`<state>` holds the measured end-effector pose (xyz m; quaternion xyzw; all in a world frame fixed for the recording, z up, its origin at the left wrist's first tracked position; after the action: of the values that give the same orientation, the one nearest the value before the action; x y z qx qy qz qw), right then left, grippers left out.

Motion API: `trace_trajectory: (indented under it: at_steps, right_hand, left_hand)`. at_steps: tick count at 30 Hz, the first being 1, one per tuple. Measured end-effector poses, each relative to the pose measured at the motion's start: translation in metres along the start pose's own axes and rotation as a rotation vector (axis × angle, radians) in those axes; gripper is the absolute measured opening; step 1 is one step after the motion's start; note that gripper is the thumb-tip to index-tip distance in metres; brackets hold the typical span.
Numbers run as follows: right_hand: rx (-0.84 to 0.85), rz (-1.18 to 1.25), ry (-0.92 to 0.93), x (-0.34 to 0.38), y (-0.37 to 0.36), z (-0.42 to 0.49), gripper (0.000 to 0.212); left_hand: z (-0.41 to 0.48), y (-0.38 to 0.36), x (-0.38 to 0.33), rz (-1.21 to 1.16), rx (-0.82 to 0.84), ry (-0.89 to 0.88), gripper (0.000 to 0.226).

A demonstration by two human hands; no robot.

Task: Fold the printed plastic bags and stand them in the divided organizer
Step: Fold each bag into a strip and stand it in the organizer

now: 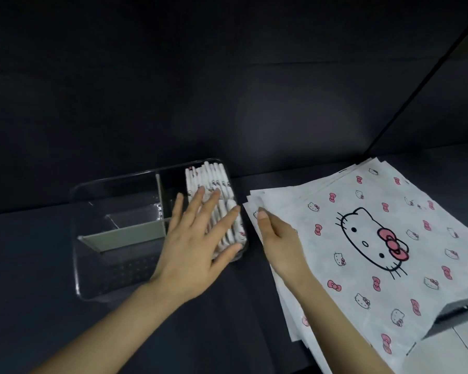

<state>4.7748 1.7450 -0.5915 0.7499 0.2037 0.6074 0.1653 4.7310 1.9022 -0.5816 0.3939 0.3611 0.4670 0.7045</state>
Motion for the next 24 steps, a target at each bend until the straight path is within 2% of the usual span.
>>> trace_trajectory:
  at_steps: [2, 4, 8, 11, 16, 19, 21, 24]
  right_hand:
    - [-0.160, -0.297, 0.085, -0.020, 0.026, -0.003, 0.048]
    - [-0.224, -0.590, 0.118, -0.047, 0.050, -0.002, 0.064]
    - [-0.055, -0.907, 0.043, -0.108, 0.070, -0.001, 0.095]
    - [-0.059, -0.829, 0.081, -0.127, 0.070, -0.007, 0.100]
    - [-0.107, -0.684, 0.193, -0.120, 0.062, -0.017, 0.061]
    - [-0.086, -0.613, 0.305, -0.111, 0.054, -0.032, 0.064]
    - [0.011, -0.532, 0.271, -0.102, 0.050, -0.042, 0.060]
    - [0.255, -0.367, 0.256, -0.090, 0.049, -0.056, 0.031]
  left_hand:
    - [0.008, -0.005, -0.012, 0.071, 0.036, -0.093, 0.056]
    - [0.013, -0.014, -0.020, 0.154, 0.091, -0.193, 0.057]
    - [0.026, -0.031, -0.016, 0.186, 0.104, -0.259, 0.046]
    - [0.025, -0.032, -0.004, 0.121, 0.095, -0.193, 0.041]
    - [0.006, -0.025, 0.020, 0.100, 0.155, -0.073, 0.054]
    - [-0.002, -0.015, 0.043, 0.162, 0.162, -0.019, 0.056]
    - [-0.006, -0.008, 0.054, 0.172, 0.163, 0.009, 0.059]
    - [-0.006, 0.003, 0.041, 0.102, 0.145, -0.020, 0.066]
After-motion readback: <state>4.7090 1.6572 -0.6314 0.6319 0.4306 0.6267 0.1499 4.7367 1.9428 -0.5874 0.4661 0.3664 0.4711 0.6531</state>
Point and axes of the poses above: each hand's wrist, its own z-axis towards the middle knuckle, its own y-axis out of the back of the hand, x = y × z, the point moved 3 cm from there along z, towards the middle knuckle, and after that the axes turned 5 degrees about -x, right-handed, at the moved point
